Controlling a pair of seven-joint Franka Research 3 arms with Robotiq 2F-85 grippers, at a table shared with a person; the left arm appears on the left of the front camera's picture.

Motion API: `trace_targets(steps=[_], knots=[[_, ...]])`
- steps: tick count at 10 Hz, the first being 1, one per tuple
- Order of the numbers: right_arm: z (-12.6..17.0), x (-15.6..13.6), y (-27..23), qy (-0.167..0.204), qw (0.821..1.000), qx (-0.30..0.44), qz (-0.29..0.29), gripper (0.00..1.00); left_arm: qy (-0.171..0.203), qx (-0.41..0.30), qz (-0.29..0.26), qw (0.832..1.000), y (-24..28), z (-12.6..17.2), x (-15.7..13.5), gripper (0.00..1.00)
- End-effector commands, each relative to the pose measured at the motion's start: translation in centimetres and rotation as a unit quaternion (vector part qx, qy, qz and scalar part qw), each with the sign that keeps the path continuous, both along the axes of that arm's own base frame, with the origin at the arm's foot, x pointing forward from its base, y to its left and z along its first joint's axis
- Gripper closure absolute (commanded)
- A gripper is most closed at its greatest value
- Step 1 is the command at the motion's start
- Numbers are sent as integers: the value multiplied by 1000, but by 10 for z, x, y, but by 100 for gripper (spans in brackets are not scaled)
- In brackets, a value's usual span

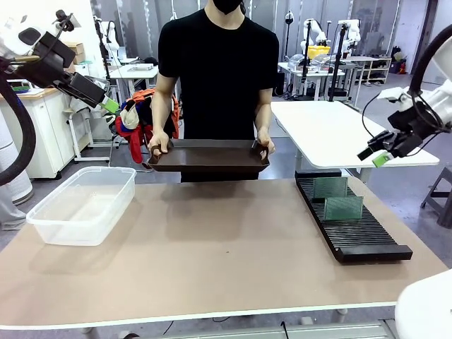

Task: Sort PCBs into racks and boxes based on the side picked up.
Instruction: If the short side of the Blank PCB is picked up, insert it into the PCB Rack ; if the long side is picked up, place it in the Organizing box.

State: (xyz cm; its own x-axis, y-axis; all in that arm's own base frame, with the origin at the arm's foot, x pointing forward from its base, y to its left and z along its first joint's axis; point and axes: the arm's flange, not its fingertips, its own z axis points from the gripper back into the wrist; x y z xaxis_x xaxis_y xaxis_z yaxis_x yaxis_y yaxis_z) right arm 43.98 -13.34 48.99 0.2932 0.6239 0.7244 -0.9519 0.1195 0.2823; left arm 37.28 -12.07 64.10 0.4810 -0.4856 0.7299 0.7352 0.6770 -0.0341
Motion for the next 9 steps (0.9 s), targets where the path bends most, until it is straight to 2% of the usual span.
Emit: trace_targets(steps=[1, 4, 7, 9], knots=[[19, -15, 26, -16, 998, -49, -25, 0, 4, -3, -4, 1000, 1, -2, -1, 0], [56, -27, 55, -39, 997, -44, -57, 0, 4, -3, -4, 1000, 1, -2, -1, 0], [79, -44, 73, -156, 980, -38, -119, 0, 4, -3, -4, 1000, 1, -2, -1, 0], [92, -43, 77, -188, 970, -52, -147, 0, 4, -3, -4, 1000, 1, -2, -1, 0]])
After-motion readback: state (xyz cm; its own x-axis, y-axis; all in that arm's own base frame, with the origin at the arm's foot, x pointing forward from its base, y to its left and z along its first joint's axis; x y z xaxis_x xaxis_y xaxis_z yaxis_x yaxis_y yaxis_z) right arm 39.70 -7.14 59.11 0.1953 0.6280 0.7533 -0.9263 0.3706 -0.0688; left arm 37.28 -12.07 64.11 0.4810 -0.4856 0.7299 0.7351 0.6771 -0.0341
